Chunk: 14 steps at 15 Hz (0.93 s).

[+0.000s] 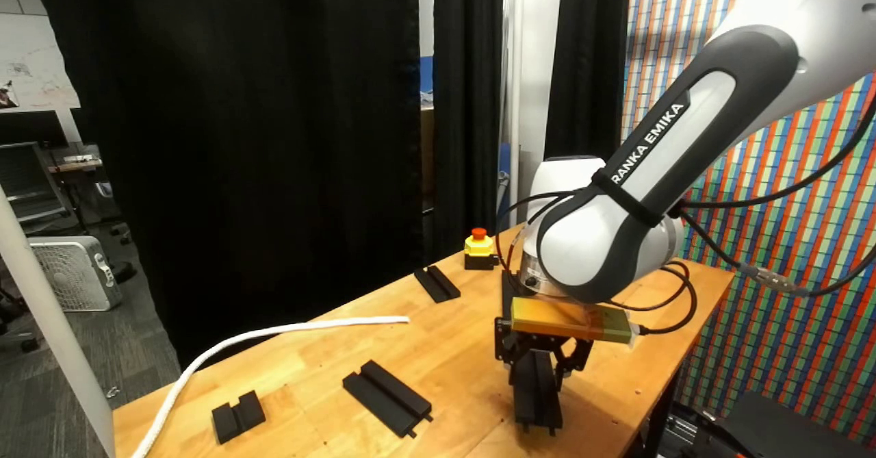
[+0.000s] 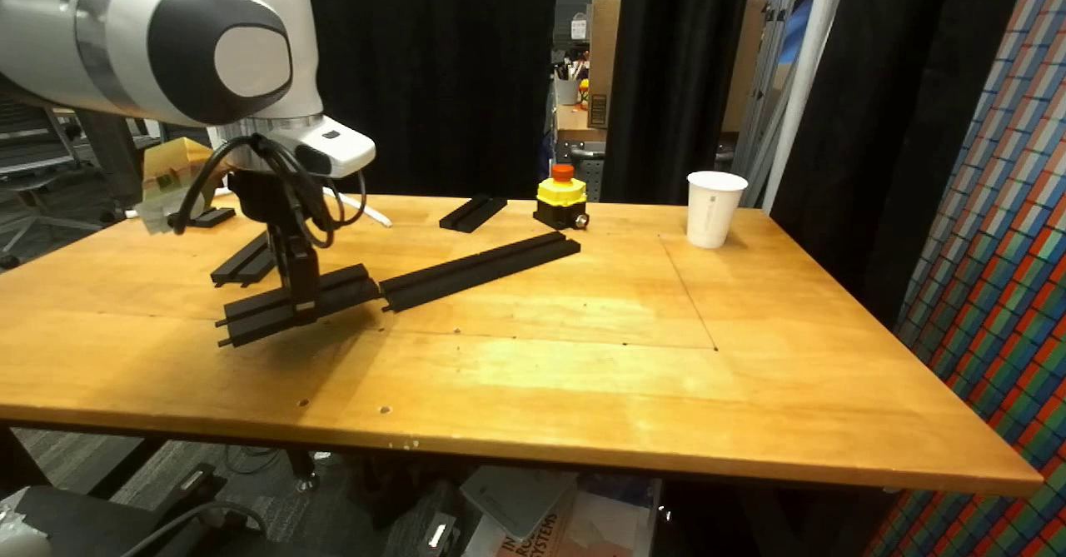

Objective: Connect the pads

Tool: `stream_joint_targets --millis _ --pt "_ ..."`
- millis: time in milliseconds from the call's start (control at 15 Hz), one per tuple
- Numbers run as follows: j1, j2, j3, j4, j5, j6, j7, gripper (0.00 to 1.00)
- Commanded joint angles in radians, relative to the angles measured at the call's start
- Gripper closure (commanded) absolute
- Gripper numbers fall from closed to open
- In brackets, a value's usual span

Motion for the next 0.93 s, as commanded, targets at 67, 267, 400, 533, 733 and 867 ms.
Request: stream_joint_targets --millis 67,267,400,533,733,867 --pt "0.004 0.038 0.004 0.019 0.057 0.051 -0.08 0.55" --pt "0.006 0.061 0.007 0.03 0.078 0.065 -0.099 0.55" --pt "0.007 0.073 0.009 0.041 0.086 0.064 -0.106 0.55" --pt "0.011 0.083 0.013 0.053 0.089 0.06 -0.102 0.55" --pt "0.025 0.094 0.029 0.068 0.092 0.058 -0.079 0.55" --pt "0.039 0.101 0.046 0.076 0.1 0.06 -0.062 0.55"
